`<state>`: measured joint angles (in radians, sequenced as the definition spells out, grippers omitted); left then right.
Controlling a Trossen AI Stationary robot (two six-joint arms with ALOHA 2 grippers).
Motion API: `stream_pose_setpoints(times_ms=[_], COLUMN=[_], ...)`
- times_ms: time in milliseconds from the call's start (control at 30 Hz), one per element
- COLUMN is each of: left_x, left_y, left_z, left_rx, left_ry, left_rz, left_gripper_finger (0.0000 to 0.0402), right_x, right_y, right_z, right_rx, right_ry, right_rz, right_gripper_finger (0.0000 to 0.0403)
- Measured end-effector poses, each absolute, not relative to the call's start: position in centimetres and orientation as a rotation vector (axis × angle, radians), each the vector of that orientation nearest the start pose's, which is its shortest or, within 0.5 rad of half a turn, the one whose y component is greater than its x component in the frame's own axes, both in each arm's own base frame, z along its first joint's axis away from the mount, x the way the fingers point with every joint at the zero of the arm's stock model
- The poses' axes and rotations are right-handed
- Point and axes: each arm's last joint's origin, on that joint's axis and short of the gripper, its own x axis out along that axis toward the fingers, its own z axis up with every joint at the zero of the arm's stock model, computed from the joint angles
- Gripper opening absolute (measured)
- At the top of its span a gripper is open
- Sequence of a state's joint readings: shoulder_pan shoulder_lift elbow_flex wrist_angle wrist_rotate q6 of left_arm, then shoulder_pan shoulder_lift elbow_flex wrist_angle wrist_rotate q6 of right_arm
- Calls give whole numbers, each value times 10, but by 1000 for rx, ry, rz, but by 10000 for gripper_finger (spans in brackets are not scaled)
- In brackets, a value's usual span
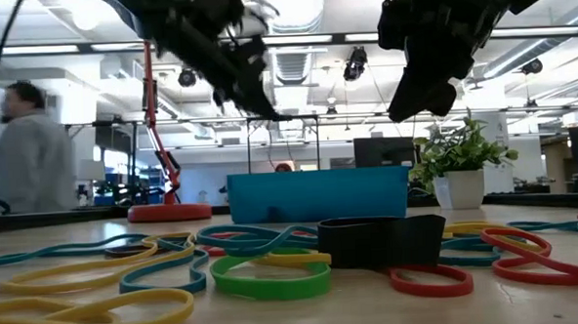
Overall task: Pick and place rubber bands into bin
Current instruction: Put the blue rubber band into the blue bin
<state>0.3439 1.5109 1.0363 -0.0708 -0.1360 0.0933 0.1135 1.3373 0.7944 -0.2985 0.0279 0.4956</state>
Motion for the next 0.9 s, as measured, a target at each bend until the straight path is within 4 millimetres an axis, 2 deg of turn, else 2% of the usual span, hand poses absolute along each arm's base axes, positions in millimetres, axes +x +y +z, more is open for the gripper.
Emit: stream_pose_setpoints(times_ms=[133, 300, 467, 733, 900], left_x=[318, 324, 324, 323, 322], left_y=[126, 127, 126, 125, 124], left_z=[239, 225, 226, 228, 232], left_rx=[0, -23, -23, 4, -42], left_ry=[623, 661, 655, 651, 629], left_rz=[408, 354, 311, 289, 304], left_gripper_finger=[0, 0, 6, 77, 98], right_x=[263, 264, 266, 266, 266], right_y=[29, 29, 29, 28, 28], right_z=[213, 215, 216, 216, 216], right_rx=[428, 427, 427, 402, 405], right_ry=[834, 807, 784, 769, 768], right_rz=[-144, -157, -154, -198, -198], right_gripper_finger=[62, 59, 61, 62, 66])
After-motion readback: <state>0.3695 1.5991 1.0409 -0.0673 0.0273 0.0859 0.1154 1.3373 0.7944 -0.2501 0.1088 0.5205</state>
